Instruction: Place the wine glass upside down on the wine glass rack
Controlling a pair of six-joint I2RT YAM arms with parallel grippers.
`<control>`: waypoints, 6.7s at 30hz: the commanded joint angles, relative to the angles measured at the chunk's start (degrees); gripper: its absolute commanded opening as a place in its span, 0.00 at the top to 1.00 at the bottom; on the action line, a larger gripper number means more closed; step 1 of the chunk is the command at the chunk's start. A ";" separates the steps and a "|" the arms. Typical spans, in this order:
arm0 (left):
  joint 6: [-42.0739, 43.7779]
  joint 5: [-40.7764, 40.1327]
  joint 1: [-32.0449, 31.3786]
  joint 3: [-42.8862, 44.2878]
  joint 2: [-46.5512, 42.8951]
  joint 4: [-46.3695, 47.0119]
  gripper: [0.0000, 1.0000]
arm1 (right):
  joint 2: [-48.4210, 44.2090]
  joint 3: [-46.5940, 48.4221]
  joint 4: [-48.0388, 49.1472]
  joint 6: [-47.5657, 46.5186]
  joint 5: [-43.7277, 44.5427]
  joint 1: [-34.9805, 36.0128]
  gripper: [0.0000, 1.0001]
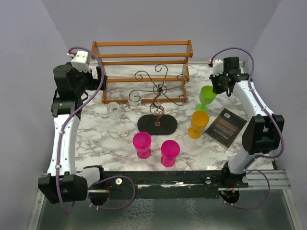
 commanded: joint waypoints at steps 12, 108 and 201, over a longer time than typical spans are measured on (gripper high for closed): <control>-4.27 6.32 0.17 13.25 1.96 -2.19 0.02 | -9.47 23.44 -0.51 0.00 5.23 -2.44 0.99; 46.33 -19.94 -8.56 45.23 8.13 -21.35 1.00 | -20.09 23.10 1.22 3.90 -26.58 6.79 0.15; 79.89 -1.71 -32.50 30.79 18.58 -26.49 1.00 | -10.77 0.13 25.35 39.73 -50.80 9.43 0.73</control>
